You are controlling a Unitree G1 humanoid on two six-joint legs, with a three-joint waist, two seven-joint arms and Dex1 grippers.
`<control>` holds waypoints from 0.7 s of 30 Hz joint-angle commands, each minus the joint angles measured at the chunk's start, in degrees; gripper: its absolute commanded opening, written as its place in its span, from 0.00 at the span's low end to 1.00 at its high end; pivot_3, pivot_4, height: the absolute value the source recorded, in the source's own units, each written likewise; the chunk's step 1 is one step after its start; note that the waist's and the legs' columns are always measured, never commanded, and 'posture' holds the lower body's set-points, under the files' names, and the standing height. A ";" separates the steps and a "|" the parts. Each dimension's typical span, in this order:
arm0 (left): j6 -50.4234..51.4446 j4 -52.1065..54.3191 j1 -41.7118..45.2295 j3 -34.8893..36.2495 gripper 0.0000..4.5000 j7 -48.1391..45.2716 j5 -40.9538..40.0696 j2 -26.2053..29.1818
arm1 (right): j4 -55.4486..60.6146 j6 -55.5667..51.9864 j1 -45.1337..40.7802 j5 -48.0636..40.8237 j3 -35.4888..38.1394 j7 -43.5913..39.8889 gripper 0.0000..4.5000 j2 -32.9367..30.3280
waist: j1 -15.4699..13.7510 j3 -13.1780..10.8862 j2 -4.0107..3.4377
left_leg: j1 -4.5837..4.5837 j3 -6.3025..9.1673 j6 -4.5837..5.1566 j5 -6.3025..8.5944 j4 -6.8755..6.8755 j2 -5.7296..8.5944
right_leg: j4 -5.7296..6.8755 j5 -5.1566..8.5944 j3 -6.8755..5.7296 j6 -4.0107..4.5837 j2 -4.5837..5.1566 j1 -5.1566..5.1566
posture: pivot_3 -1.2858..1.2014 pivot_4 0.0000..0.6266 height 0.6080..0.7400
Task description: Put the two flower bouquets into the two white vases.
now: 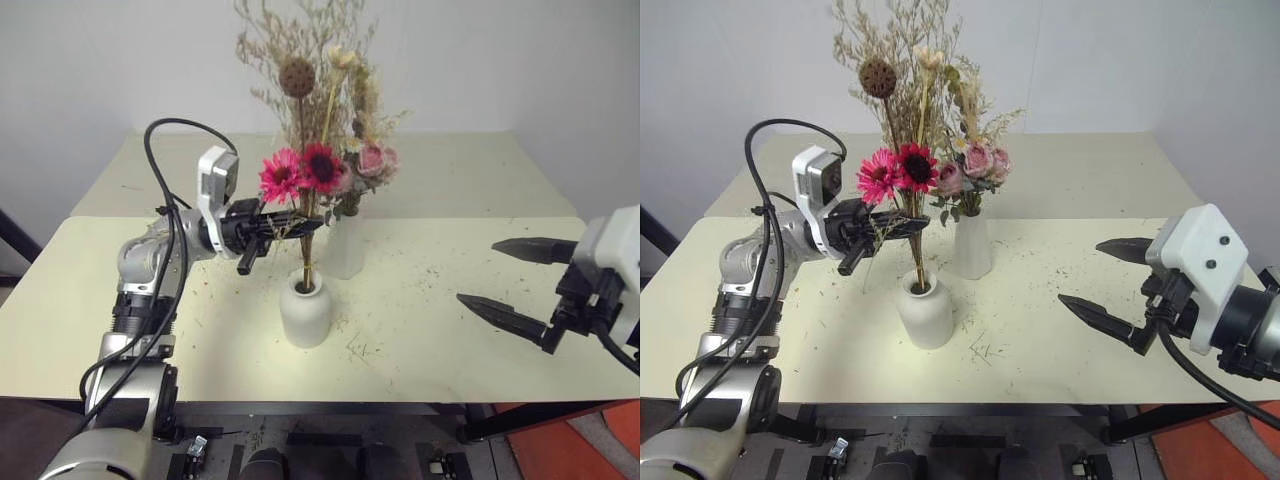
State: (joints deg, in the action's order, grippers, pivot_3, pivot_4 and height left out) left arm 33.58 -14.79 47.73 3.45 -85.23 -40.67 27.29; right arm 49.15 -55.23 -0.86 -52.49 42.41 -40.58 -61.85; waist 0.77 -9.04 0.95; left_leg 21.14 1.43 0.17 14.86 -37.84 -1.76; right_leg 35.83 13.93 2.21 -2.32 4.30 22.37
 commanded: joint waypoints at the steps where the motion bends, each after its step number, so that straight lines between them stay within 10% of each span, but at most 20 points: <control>1: -2.49 2.07 -0.27 -0.23 0.01 -2.72 0.28 0.96 | -0.26 1.75 -0.44 0.69 0.35 -0.12 1.00 -1.18 | 0.00 0.00 0.00 | 0.00 0.00 0.00 0.00 0.00 0.00 | -0.01 0.00 0.00 0.00 0.00 0.00 | 0.52 0.24 1.00; 16: -9.65 -3.01 -2.01 -2.27 0.01 -4.33 5.59 -0.40 | -1.54 3.31 -0.45 2.47 -0.42 -1.32 1.00 -1.49 | -0.03 0.00 0.00 | 0.01 0.00 0.01 0.01 0.00 0.00 | -0.04 0.00 0.00 0.00 0.00 0.00 | 0.52 0.24 1.00; 21: -9.70 -2.38 -2.89 -2.50 0.29 -6.31 5.68 0.24 | -1.91 3.53 -0.67 2.95 -0.80 -1.51 1.00 -1.71 | -0.02 0.00 0.00 | 0.01 0.00 0.01 0.01 0.00 0.00 | -0.04 0.01 -0.01 0.00 0.00 0.00 | 0.52 0.24 1.00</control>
State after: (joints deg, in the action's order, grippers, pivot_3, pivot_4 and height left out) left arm 24.40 -18.70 44.83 0.35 -90.41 -34.11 26.69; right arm 47.06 -53.08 -0.91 -50.15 41.04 -42.09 -62.54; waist 0.75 -9.05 0.95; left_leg 21.16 1.43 0.19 14.87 -37.84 -1.76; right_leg 35.79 13.93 2.20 -2.32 4.30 22.37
